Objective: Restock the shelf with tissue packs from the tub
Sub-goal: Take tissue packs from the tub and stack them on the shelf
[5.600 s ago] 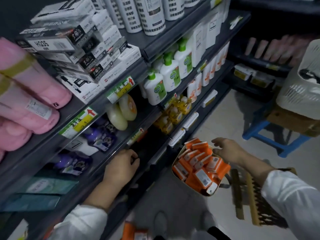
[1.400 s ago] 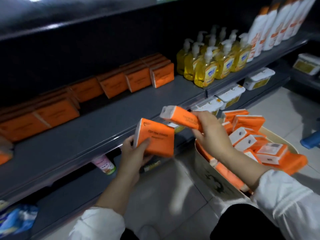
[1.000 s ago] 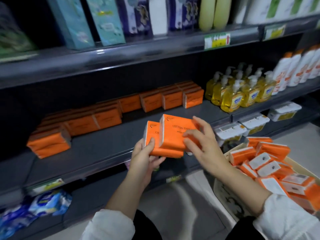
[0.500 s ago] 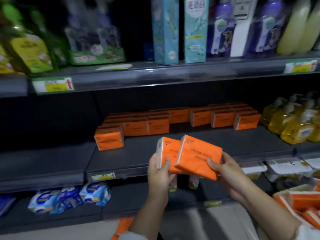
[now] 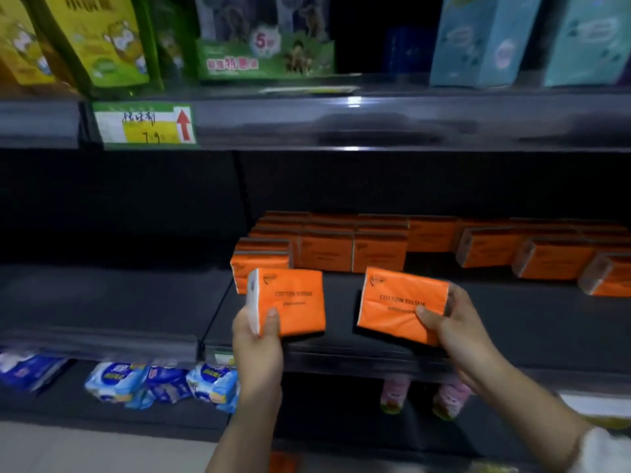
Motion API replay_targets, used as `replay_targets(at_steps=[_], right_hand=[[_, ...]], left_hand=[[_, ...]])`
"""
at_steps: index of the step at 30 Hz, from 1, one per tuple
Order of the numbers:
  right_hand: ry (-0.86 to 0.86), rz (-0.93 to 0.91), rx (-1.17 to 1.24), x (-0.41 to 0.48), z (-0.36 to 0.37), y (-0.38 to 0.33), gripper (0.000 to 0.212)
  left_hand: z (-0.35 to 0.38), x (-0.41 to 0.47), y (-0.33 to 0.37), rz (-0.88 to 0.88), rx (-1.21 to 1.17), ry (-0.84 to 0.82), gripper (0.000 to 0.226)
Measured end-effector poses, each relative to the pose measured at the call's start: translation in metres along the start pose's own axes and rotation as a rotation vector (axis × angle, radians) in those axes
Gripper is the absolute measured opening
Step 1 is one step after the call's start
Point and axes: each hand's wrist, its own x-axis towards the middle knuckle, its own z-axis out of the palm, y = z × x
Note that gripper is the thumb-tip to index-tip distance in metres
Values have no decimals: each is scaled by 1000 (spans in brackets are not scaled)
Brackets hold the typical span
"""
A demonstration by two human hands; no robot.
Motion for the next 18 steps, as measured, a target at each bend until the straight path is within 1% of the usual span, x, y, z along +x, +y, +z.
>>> replay_targets(at_steps=[5,7,9,10,12,14,16,18], right_hand=[[-23,-73,-77,44,52,4,41],[-46,-79,-110,59,68,5,38],[-62,-76,-145,73,86,6,36],[-61,-81,-174,80,94,8,39],[-53,-103,-210,90,106,10,52],[-43,-119,-247,99,114,12,51],[-4,-152,-325,103,117,12,48],[63,-193,-420,108,120,13,53]], left_hand=[[-16,28,-1,59,-20,69,18],[-18,34,-4,54,-21,77,20],[-19,40,-7,44,-25,62,25],[-19,42,-7,39,-31,49,28],[-20,46,-8,47,-22,22,31],[-22,49,-8,61,-19,-2,32],[-23,50,-7,60,-31,-31,31],[-21,49,-6,46,-51,-60,30]])
